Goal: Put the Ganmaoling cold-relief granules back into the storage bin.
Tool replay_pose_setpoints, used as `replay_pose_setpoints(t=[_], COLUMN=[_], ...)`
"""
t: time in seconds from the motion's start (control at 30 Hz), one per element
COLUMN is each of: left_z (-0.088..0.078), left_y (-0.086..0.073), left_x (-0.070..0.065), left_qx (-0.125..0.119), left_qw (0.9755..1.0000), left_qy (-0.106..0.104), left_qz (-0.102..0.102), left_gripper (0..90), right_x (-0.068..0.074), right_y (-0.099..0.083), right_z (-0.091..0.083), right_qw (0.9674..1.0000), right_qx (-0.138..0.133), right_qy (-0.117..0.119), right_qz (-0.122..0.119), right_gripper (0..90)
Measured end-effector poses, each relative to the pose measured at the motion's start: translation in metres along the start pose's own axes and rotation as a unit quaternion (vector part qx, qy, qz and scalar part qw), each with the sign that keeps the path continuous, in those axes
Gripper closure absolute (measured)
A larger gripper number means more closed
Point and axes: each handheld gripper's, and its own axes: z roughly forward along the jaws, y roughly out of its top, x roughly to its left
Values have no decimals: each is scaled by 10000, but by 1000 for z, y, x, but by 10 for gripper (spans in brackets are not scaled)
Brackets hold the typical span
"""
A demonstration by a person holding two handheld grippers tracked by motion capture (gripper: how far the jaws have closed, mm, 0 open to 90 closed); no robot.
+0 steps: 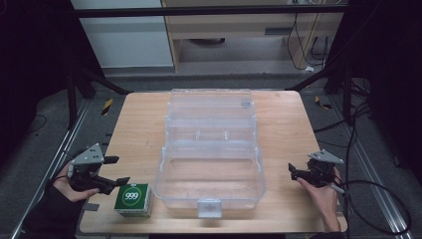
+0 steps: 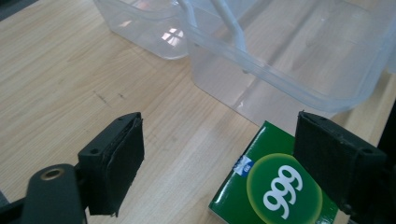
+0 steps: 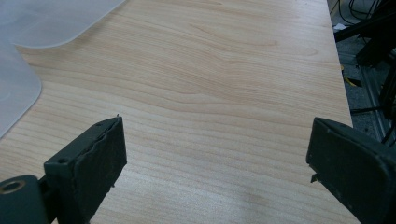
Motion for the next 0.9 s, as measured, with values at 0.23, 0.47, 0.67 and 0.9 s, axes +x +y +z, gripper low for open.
replay_pose_setpoints(t=[0.23, 0.47, 0.67, 0.9], left_z=[3, 6, 9, 14], left_y=[4, 5, 5, 6], left_x=[-8, -11, -13, -14], left_qx=[192, 496, 758, 1001], left_qw=[9990, 9951, 9899, 9841], left_qy=[-207, -409, -541, -761], left_qz=[357, 751, 1065, 1252], left_gripper=[149, 145, 131, 121], right_x=[1, 1, 1, 1], right_y=[1, 1, 1, 0], right_z=[1, 1, 2, 3], right_qw=[10000, 10000, 10000, 9999], right_qx=[5, 30, 53, 79], right_qy=[22, 10, 25, 9], right_qz=[9, -10, -45, -88], right_gripper=[53, 52, 49, 47])
